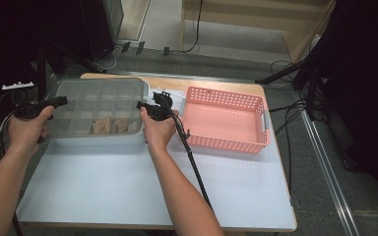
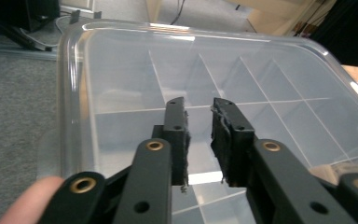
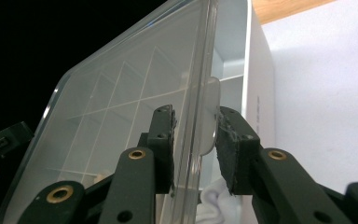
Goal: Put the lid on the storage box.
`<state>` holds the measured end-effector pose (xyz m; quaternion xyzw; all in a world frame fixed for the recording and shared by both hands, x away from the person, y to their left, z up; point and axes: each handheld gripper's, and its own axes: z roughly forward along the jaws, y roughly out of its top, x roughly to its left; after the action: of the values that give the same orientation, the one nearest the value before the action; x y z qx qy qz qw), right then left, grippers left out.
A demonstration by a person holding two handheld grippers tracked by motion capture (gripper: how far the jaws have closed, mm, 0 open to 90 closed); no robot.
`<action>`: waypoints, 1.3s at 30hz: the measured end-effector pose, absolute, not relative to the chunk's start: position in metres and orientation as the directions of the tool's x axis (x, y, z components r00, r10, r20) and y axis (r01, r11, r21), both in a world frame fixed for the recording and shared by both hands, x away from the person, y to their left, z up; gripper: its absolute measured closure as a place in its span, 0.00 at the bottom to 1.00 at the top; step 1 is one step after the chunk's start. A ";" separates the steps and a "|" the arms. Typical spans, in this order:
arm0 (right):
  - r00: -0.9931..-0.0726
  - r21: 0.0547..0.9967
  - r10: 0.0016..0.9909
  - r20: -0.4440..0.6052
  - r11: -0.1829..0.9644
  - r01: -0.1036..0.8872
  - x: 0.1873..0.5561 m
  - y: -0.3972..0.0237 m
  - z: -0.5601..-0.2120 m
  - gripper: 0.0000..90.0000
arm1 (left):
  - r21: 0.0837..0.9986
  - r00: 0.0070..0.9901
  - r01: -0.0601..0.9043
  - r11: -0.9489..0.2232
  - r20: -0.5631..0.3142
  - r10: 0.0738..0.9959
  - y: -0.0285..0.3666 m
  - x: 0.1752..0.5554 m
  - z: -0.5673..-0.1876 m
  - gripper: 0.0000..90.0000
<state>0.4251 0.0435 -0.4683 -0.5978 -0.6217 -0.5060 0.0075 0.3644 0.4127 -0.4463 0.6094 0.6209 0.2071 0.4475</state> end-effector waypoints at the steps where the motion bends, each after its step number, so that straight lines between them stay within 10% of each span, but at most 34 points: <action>1: -0.292 0.625 0.737 0.610 -0.221 0.748 0.425 0.043 -0.468 0.76 | 0.804 0.119 0.567 0.178 -0.294 0.948 0.416 0.362 -0.446 0.84; 15: -0.333 0.692 0.765 0.551 -0.197 0.694 0.424 0.038 -0.463 0.50 | 0.793 0.048 0.545 0.272 -0.354 0.934 0.465 0.341 -0.469 0.60; 23: -0.341 0.686 0.767 0.544 -0.173 0.707 0.426 0.019 -0.470 0.70 | 0.788 0.047 0.527 0.319 -0.402 0.914 0.475 0.340 -0.470 0.51; 29: -0.364 0.732 0.813 0.454 -0.108 0.673 0.416 0.018 -0.468 1.00 | 0.773 0.025 0.538 0.336 -0.414 0.910 0.484 0.338 -0.471 0.80; 39: -0.411 0.754 0.842 0.349 0.008 0.657 0.412 0.028 -0.475 1.00 | 0.718 0.029 0.658 0.228 -0.327 0.945 0.469 0.347 -0.481 1.00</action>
<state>0.4123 0.0277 -0.4751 -0.5334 -0.7028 -0.4599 -0.1006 0.3474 0.4695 -0.4811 0.5948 0.6733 0.1789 0.4010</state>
